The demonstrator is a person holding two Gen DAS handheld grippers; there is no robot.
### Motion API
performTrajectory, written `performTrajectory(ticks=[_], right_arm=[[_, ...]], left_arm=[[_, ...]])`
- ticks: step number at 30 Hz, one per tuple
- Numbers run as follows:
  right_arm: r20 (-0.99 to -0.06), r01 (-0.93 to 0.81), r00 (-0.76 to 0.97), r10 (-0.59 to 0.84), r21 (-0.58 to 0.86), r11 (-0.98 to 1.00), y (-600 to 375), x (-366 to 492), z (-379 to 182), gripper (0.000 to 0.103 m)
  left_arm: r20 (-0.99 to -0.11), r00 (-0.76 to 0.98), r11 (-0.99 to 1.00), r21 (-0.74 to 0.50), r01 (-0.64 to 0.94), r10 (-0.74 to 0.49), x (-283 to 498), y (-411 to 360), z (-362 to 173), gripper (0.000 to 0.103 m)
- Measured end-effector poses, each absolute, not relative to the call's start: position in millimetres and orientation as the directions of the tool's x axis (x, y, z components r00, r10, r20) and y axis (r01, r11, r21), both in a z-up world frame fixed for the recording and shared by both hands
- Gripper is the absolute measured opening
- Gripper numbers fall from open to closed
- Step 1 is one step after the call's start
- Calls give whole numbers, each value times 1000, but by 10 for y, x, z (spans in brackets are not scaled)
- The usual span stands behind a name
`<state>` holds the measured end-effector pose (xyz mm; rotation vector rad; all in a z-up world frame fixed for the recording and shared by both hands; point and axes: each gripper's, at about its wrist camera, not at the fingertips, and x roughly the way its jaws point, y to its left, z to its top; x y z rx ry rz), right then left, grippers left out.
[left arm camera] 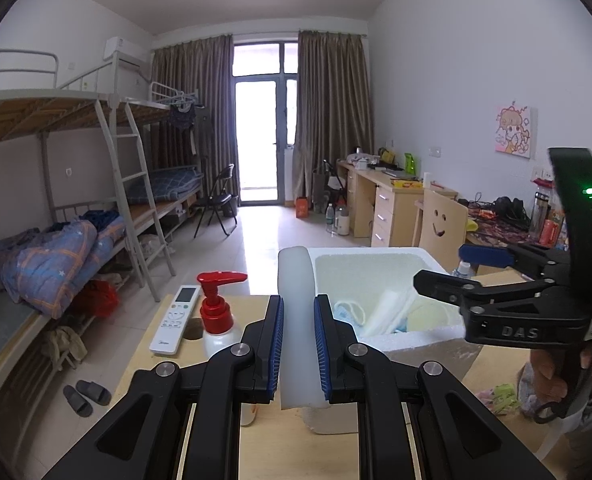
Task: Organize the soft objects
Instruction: 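Lower the foam stick into the foam box and open the left gripper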
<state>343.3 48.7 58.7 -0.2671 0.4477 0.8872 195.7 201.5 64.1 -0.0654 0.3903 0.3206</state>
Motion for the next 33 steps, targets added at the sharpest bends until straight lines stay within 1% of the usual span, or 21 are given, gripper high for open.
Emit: performTrajectory(ticks=[13, 17, 19, 24, 33], right_arm=[[-427, -779, 582, 692, -50, 625, 31, 3132, 740, 87], [-393, -765, 604, 694, -41, 642, -162, 3074, 745, 95], [-375, -759, 612, 696, -31, 651, -253, 3043, 748, 96], [-349, -752, 618, 704, -1, 659, -458, 2985, 733, 97], [-313, -742, 633, 709, 18, 670, -787, 2897, 677, 97]], left_arm=[[-390, 892, 968, -6, -252, 230, 2118, 1865, 710, 17], [-390, 897, 973, -14, -232, 208, 2145, 1822, 723, 17], [-387, 899, 974, -13, -227, 204, 2148, 1802, 723, 17], [-383, 907, 977, -39, -208, 178, 2208, 1744, 731, 17], [-380, 914, 984, -45, -173, 143, 2382, 1616, 744, 17]])
